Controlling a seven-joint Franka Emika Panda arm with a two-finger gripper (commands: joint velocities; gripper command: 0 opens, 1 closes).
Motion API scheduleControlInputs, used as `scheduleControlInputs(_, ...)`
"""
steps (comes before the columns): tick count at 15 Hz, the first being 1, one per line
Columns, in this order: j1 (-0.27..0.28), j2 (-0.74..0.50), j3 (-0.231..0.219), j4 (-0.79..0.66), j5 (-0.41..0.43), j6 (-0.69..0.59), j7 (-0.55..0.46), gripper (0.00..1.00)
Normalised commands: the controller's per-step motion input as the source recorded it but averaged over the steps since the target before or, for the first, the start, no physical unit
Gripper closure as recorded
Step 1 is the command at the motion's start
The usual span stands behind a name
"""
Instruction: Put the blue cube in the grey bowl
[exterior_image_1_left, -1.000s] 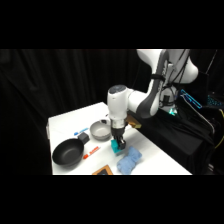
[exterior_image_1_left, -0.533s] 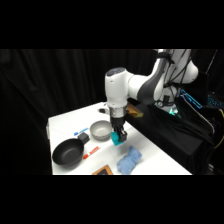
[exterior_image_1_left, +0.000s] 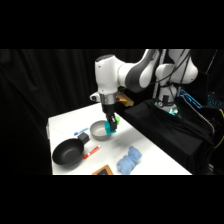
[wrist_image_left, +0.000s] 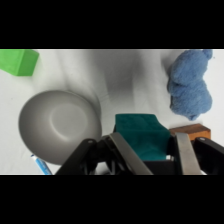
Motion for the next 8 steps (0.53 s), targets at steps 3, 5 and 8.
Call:
scheduleControlInputs(3, -0.188, -0.06, -0.082, 0.13, 0.018, -0.16, -0.19, 0.74)
scheduleControlInputs(5, -0.15, -0.01, -0.077, 0.15, 0.006, -0.15, -0.15, 0.74)
scheduleControlInputs(8, -0.124, 0.06, -0.07, 0.17, 0.017, -0.11, -0.14, 0.74)
